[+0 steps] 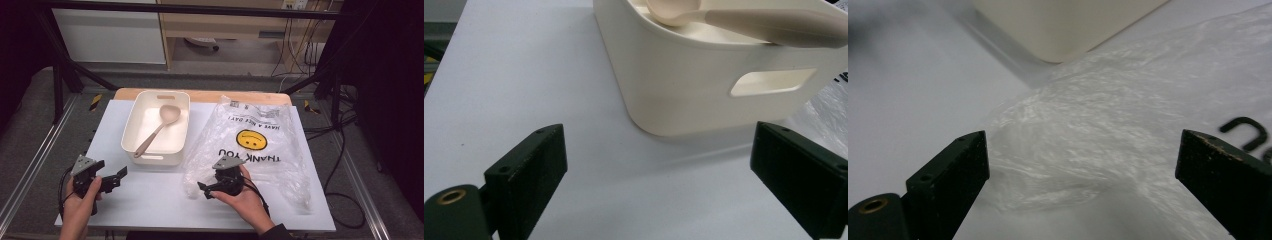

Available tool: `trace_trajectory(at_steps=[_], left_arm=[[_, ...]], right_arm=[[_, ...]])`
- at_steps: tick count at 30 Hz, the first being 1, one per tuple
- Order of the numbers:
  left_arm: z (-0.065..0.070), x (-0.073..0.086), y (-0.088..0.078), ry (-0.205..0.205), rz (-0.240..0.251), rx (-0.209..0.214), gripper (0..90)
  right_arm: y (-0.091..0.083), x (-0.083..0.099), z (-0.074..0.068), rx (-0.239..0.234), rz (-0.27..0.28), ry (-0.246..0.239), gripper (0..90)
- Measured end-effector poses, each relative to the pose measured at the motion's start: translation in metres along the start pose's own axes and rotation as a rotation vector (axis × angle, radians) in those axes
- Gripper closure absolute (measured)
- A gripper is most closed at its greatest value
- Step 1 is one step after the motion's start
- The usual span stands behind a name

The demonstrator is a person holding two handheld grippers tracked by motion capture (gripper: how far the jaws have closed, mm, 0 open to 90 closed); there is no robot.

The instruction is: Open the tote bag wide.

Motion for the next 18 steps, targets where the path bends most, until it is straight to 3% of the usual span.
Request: trace_trajectory(at_steps=[1,5,18], left_arm=[[0.0,0.0,0.0,0.001,0.0,0.001,7.6],[0.001,0.0,0.0,0.005,0.004,0.003,7.5],[0.001,0.0,0.0,0.003,0.0,0.007,7.5]], right_arm=[[0.006,-0.002,-0.009,-0.017,-0.008,-0.015,7.8],[0.015,-0.006,-0.022,-0.035,-0.022,-0.046,6.1],[0.042,-0.006,-0.04,-0.056,-0.079,-0.071,6.4]])
Point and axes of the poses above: each handheld gripper's, and its own axes: y roughly forward along the jaws, x roughly out of its underside, z roughly to its right, the point moved 7 cm from there along y, roughly forward along the jaws, and after that the axes turned 15 degrees about -y, right-handed, at the moved point
